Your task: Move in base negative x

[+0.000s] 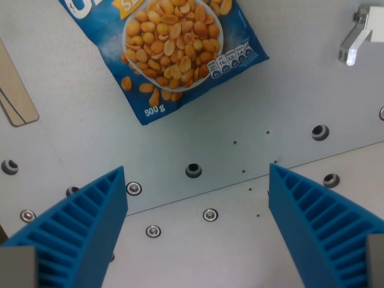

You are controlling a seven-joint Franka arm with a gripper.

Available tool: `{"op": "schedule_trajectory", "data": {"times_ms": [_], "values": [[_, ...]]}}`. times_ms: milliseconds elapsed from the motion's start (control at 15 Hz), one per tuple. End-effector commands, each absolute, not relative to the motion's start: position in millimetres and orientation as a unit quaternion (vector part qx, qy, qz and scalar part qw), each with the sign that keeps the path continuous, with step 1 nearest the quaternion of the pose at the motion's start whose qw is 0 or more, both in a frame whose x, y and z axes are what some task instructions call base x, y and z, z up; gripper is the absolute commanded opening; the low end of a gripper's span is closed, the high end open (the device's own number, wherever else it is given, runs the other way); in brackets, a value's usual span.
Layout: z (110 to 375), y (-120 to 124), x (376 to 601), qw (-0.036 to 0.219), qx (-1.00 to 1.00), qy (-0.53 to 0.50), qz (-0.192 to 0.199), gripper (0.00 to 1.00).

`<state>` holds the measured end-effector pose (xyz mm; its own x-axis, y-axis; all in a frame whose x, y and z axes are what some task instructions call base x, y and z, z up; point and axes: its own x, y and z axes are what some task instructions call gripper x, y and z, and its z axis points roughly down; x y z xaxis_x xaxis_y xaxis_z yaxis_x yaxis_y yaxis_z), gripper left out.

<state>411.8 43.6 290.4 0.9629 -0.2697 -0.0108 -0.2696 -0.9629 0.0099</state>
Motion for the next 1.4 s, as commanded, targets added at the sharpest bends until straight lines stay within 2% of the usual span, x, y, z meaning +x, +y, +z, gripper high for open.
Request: {"op": "schedule_trajectory", "data": {"times_ms": [67, 1400], "values": [[292.6, 42.3, 406.4, 0.004, 0.991, -0.136, -0.003, 1.00], [280.3, 17.1, 295.4, 0.004, 0.991, -0.136, -0.003, 1.00]]}}
